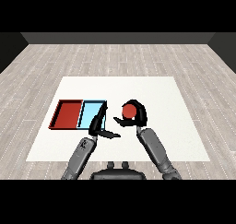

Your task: Pick the red can and put it in the red box

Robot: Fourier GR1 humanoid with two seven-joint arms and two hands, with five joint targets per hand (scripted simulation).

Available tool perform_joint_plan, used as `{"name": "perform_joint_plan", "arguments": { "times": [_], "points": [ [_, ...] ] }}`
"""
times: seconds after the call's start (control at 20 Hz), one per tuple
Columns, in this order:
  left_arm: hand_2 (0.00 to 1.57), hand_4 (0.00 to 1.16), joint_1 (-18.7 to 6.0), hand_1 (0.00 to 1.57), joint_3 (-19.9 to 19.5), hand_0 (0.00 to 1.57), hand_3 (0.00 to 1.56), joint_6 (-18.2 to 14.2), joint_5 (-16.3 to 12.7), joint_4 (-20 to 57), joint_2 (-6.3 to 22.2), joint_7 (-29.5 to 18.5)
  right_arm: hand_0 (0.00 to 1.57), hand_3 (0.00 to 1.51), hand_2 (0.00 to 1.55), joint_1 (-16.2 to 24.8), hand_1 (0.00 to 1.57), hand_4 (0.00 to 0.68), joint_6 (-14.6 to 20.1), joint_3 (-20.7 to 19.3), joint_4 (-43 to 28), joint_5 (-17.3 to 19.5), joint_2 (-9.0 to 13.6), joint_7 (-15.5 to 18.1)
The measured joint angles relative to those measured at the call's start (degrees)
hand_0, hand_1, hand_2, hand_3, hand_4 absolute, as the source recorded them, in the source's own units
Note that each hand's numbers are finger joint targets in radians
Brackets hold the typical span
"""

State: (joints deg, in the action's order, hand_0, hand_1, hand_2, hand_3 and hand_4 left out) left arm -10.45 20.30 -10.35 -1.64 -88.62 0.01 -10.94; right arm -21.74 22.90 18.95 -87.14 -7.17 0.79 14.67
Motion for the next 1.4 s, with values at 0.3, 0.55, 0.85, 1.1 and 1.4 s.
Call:
{"name": "perform_joint_plan", "arguments": {
  "times": [0.3,0.55,0.85,1.1,1.4],
  "points": [
    [0.0,0.0,-2.5,0.0,2.5,0.0,0.0,-3.0,-2.2,4.5,0.0,-0.5,1.47,1.39,1.44,0.5,1.47,0.658,0.1,1.5,0.8,0.0,-0.6,2.6],
    [0.0,0.0,-3.0,0.0,4.1,0.0,0.0,-4.1,-3.8,7.6,0.0,-2.4,1.46,1.38,1.43,0.4,1.46,0.654,1.4,3.3,1.0,-0.4,-0.7,3.7],
    [0.0,0.0,-3.8,0.0,5.2,0.0,0.0,-4.3,-6.0,9.0,0.0,-2.8,1.47,1.39,1.44,1.0,1.47,0.676,-0.1,3.3,-0.8,0.0,-0.8,2.9],
    [0.0,0.0,-4.7,0.0,5.6,0.0,0.0,-3.7,-8.2,12.8,0.0,-5.7,1.46,1.4,1.44,1.2,1.46,0.654,1.2,5.6,-0.4,-1.7,-0.8,4.5],
    [0.0,0.0,-7.2,0.0,6.9,0.0,0.0,-4.7,-10.5,14.4,0.0,-5.8,1.51,1.42,1.45,-0.3,1.51,0.657,4.5,9.2,-0.4,-4.7,-0.8,5.4]
  ]
}}
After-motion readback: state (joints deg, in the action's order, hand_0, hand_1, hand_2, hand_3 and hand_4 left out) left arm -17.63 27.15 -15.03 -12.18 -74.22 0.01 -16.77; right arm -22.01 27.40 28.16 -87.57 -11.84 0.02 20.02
